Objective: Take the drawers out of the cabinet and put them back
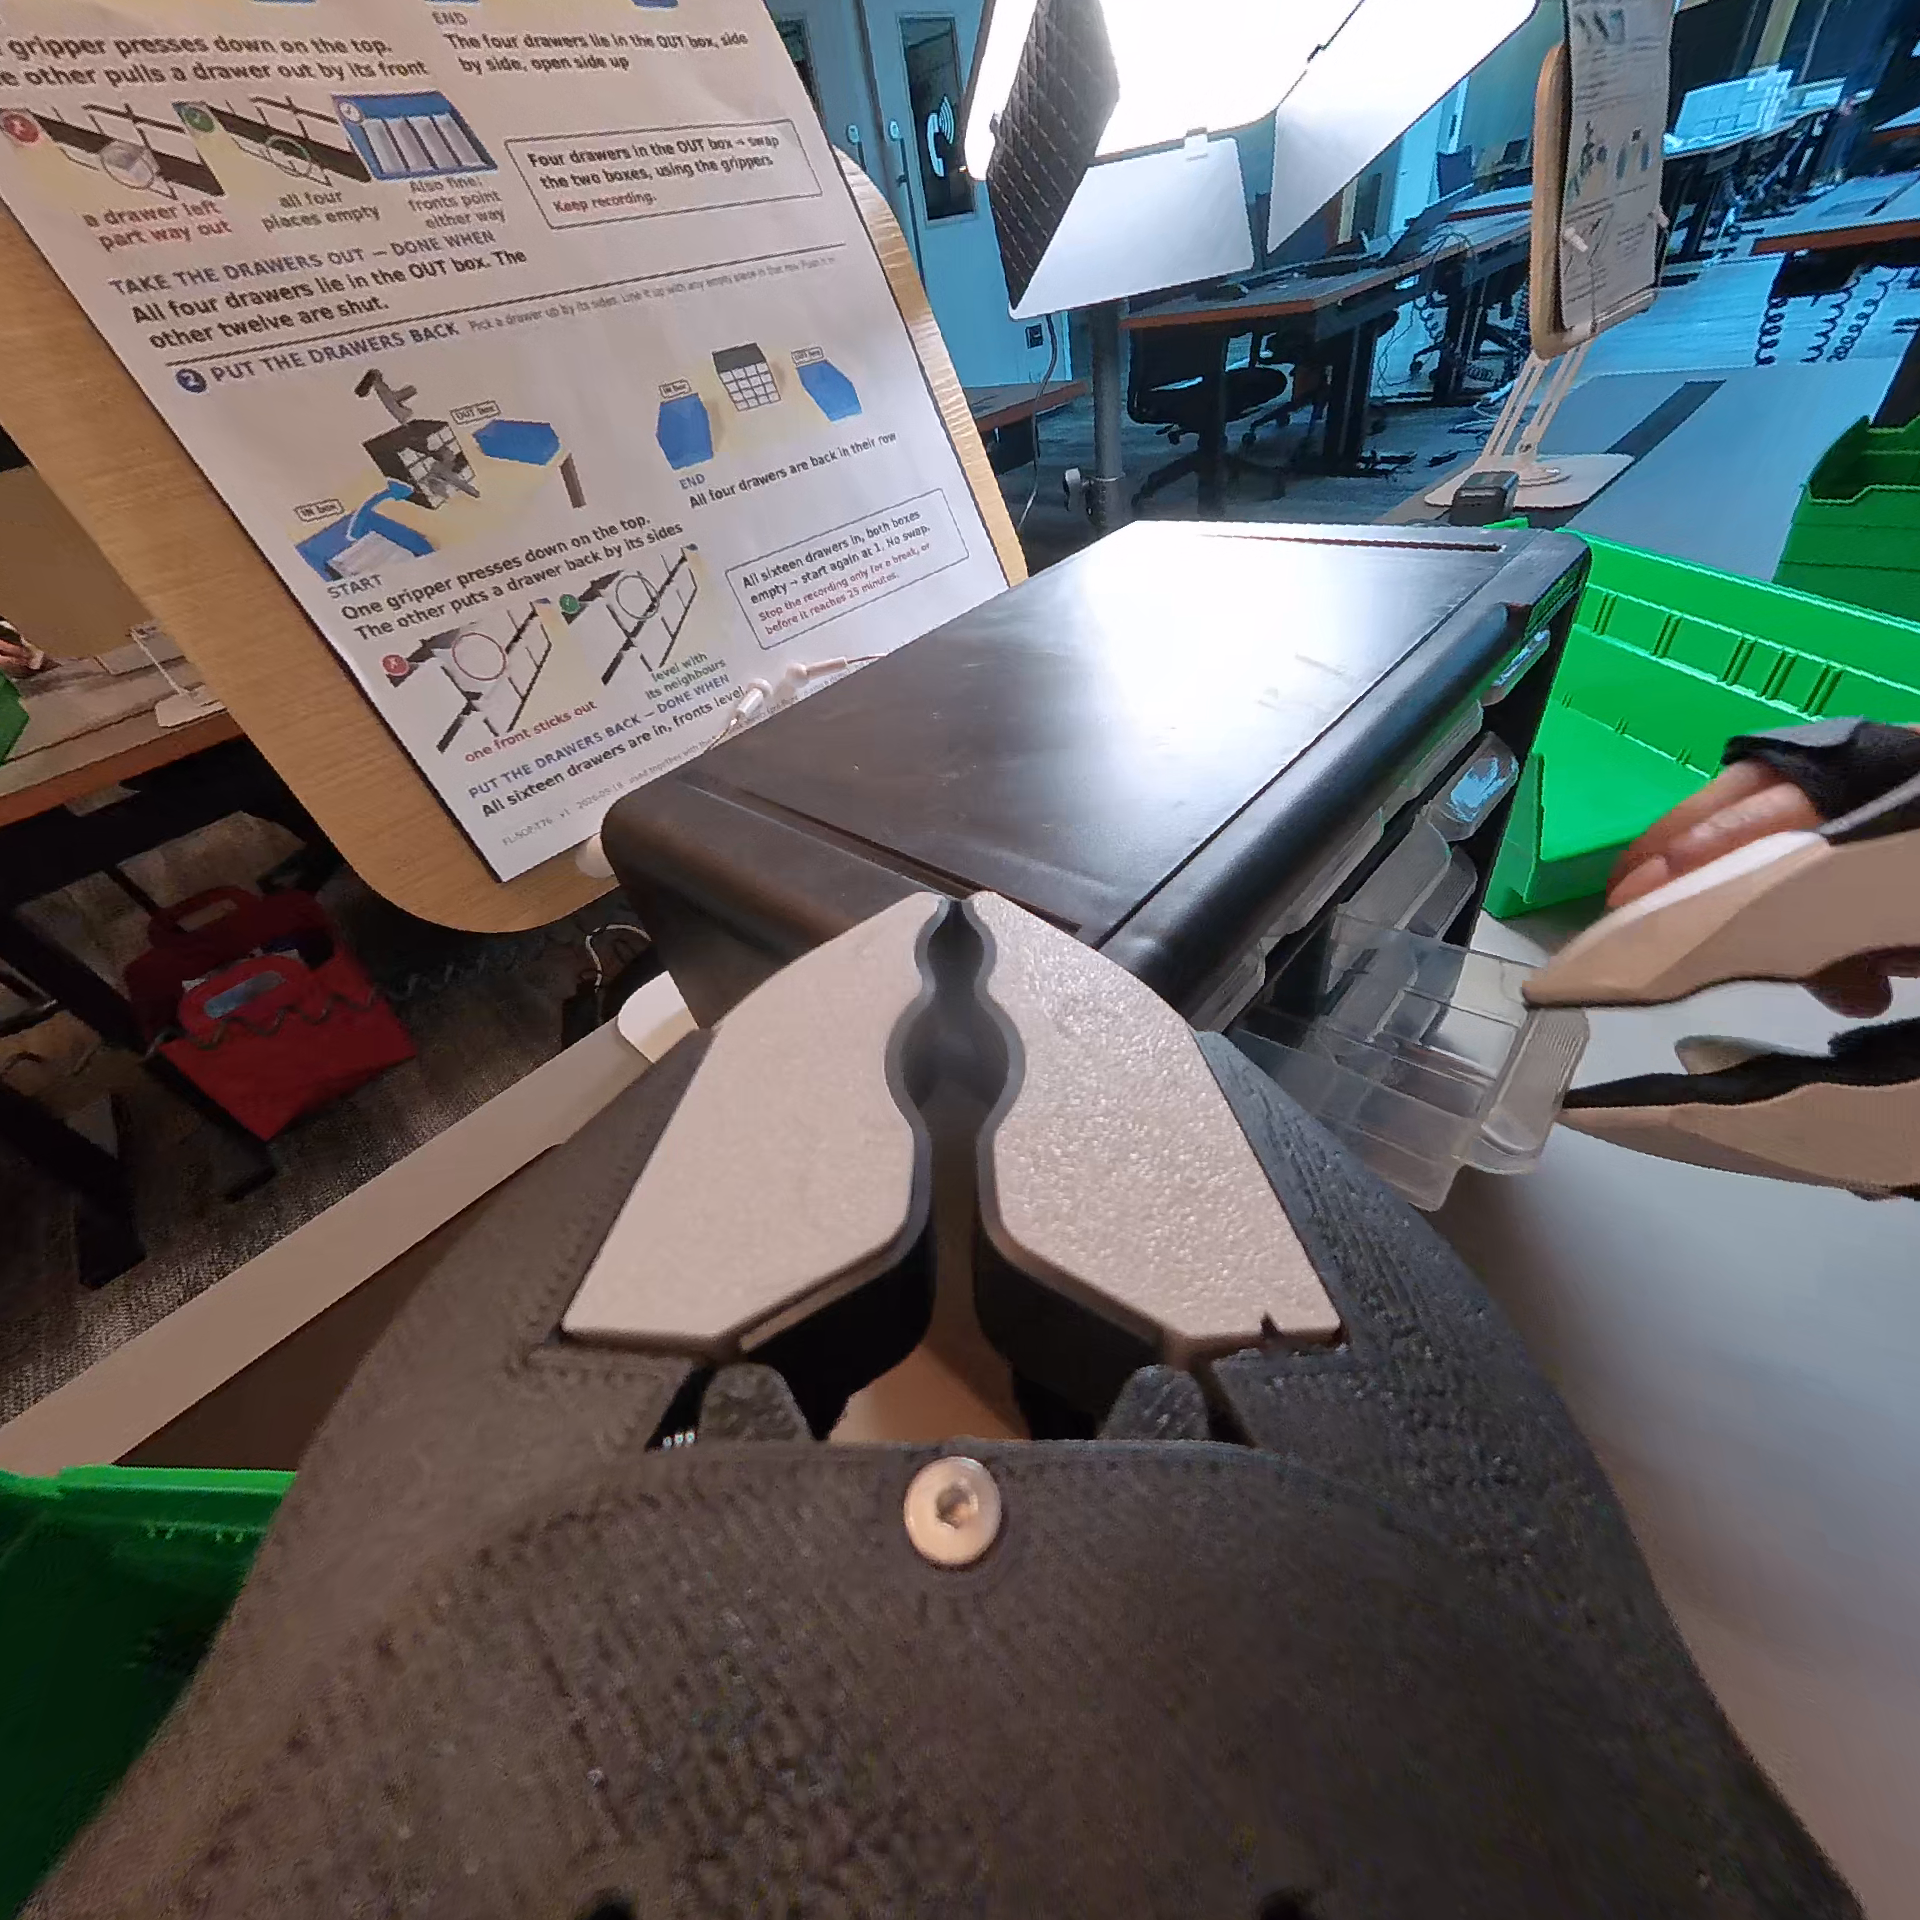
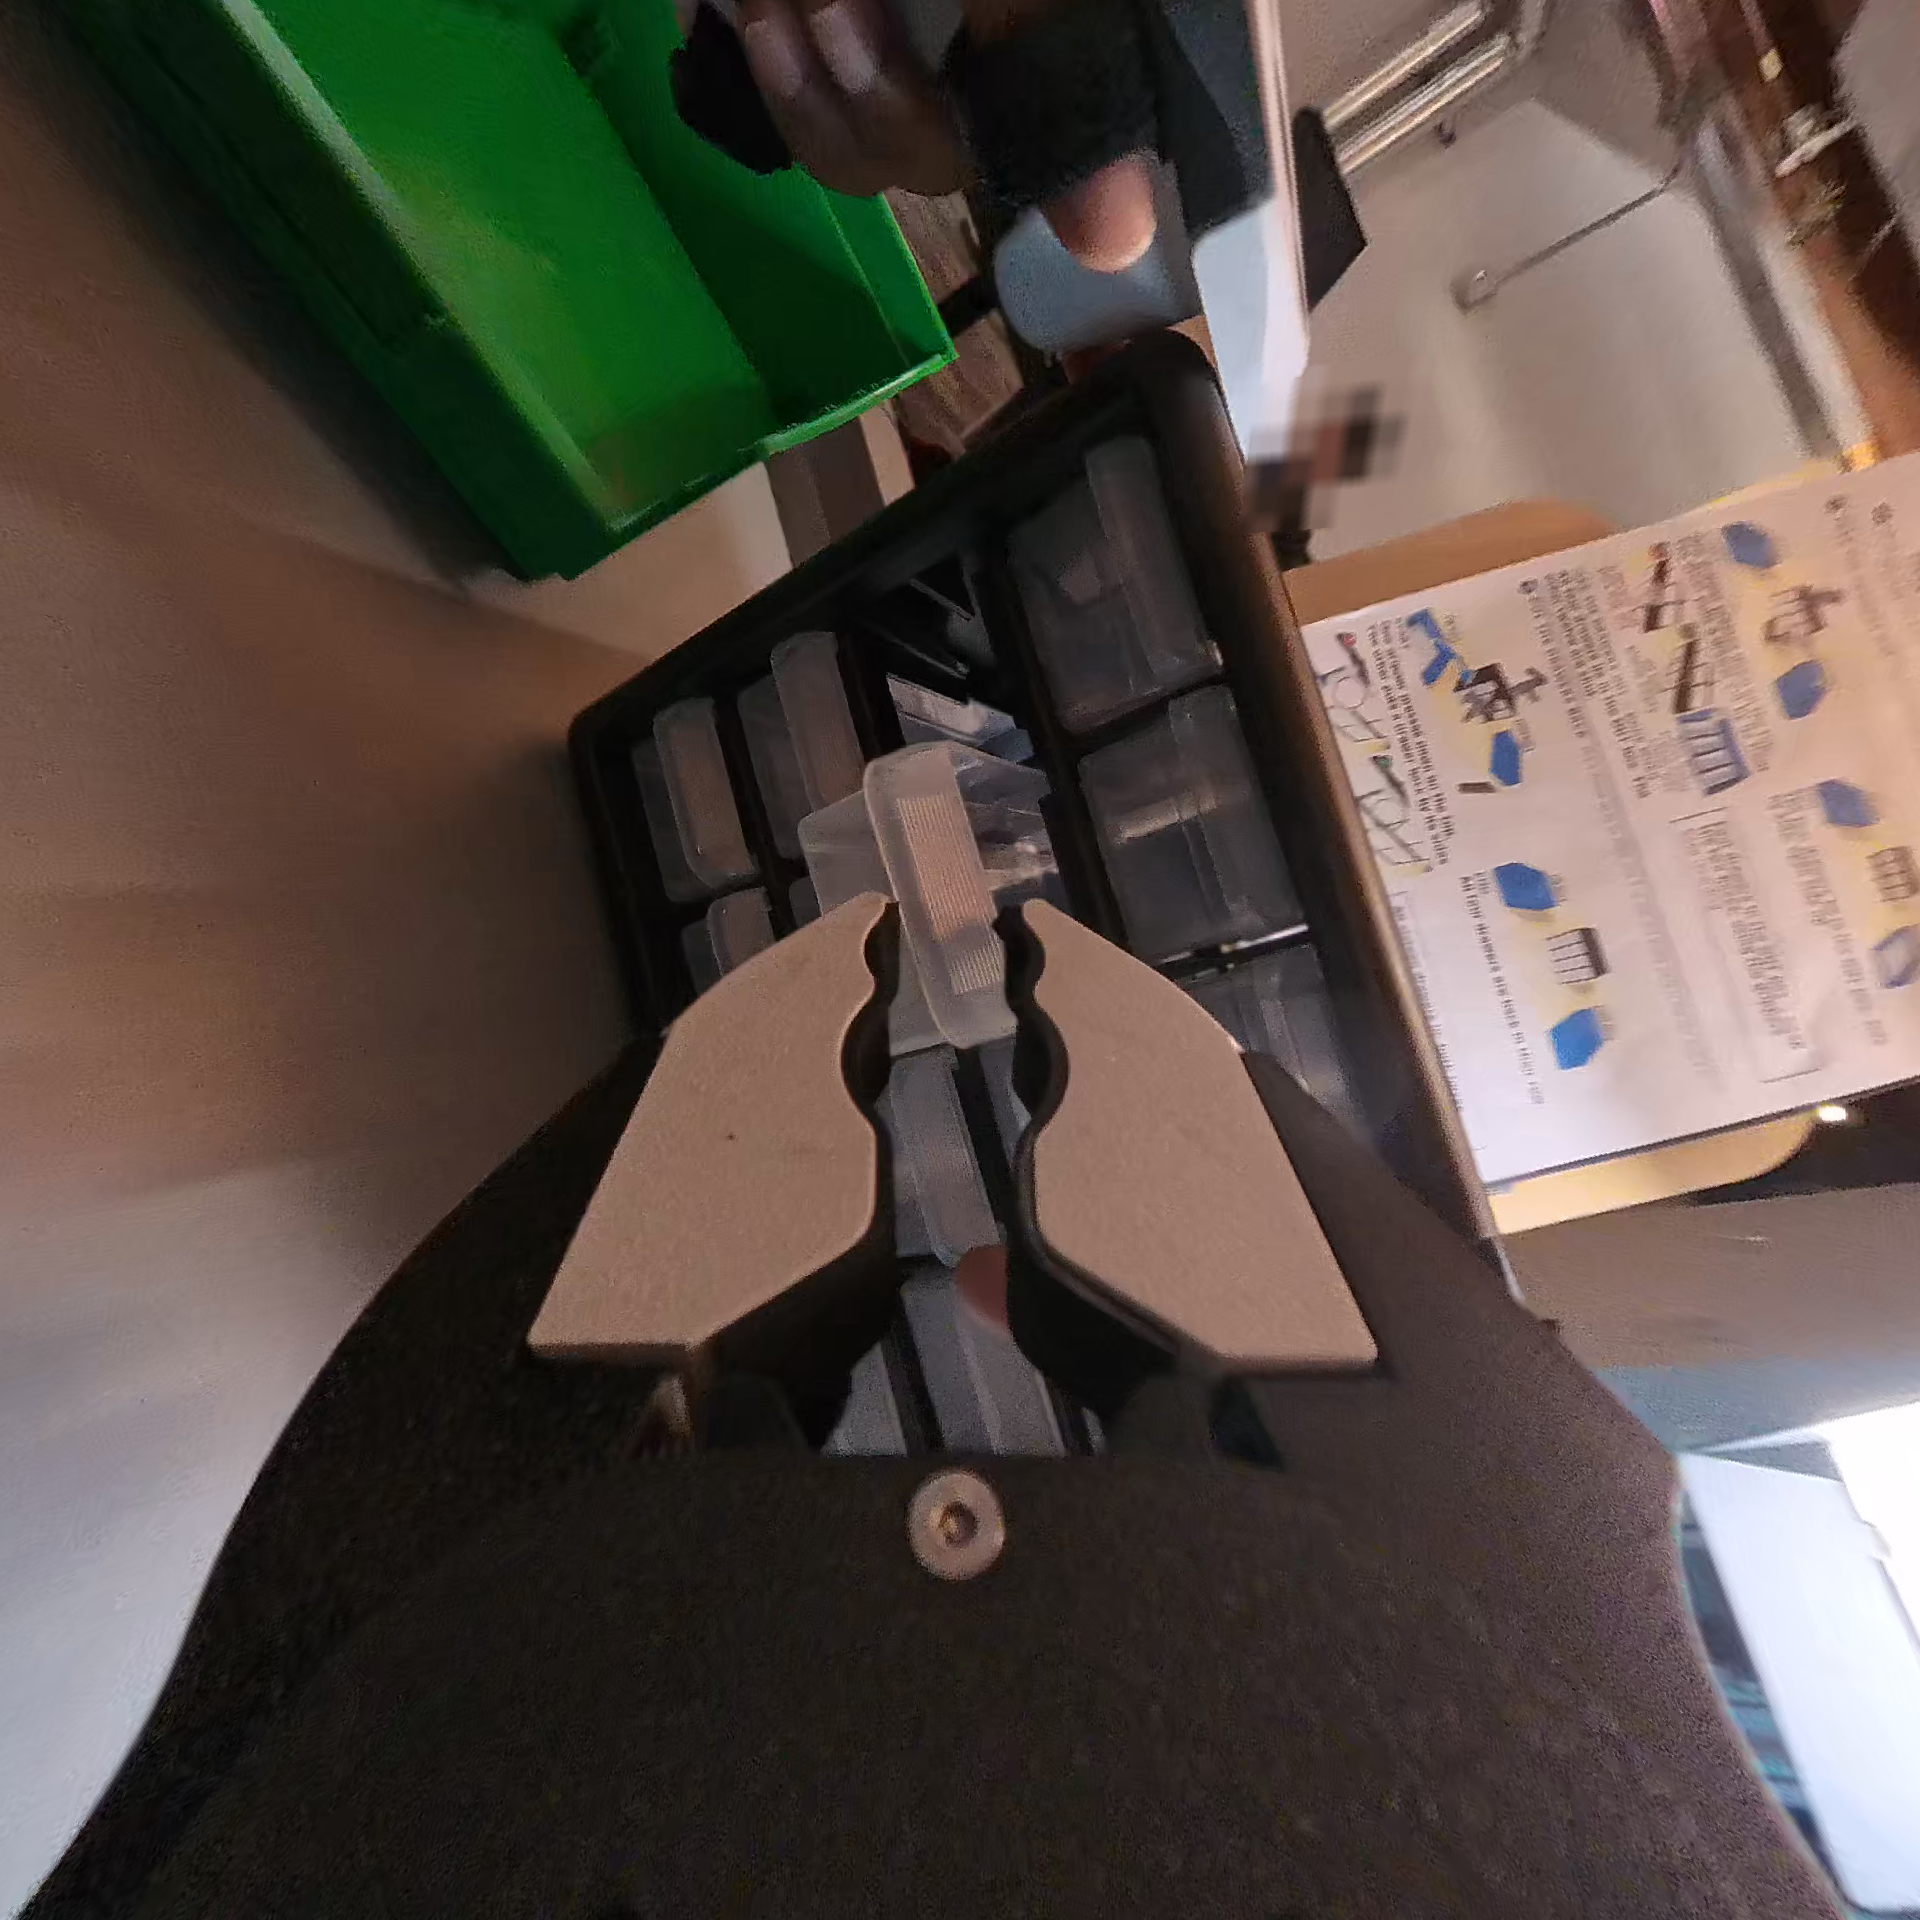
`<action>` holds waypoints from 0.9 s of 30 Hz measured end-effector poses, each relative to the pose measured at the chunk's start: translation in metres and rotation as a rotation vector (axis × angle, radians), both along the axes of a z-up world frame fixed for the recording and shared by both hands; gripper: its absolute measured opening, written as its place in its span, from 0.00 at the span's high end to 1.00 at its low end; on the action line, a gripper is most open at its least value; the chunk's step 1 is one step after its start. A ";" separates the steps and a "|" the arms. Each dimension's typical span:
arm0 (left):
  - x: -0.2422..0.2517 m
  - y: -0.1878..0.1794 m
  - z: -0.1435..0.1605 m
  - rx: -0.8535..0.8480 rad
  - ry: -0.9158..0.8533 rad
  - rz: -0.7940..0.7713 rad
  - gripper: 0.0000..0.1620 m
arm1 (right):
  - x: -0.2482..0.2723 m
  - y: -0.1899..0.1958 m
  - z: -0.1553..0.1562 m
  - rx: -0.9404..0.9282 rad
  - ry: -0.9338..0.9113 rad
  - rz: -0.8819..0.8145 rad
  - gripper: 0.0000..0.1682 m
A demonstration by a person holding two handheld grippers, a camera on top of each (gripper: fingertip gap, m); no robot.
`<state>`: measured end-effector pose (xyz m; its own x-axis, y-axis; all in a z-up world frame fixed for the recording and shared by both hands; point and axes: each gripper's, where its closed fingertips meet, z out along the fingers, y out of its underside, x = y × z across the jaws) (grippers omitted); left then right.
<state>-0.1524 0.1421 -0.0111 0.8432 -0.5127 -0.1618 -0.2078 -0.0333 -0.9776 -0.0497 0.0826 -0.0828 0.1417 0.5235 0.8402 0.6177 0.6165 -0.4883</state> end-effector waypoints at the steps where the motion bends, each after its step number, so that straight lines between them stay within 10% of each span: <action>1: 0.000 0.000 0.000 0.001 0.001 0.000 1.00 | 0.000 0.003 0.001 -0.031 0.012 0.002 0.86; 27: 0.000 0.000 0.000 -0.002 0.003 -0.016 1.00 | 0.004 -0.015 -0.030 -0.710 -0.646 0.126 0.91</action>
<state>-0.1521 0.1422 -0.0115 0.8342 -0.5267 -0.1631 -0.2112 -0.0321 -0.9769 -0.0457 0.0679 -0.1127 -0.3284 0.9190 0.2180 0.8474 0.3886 -0.3617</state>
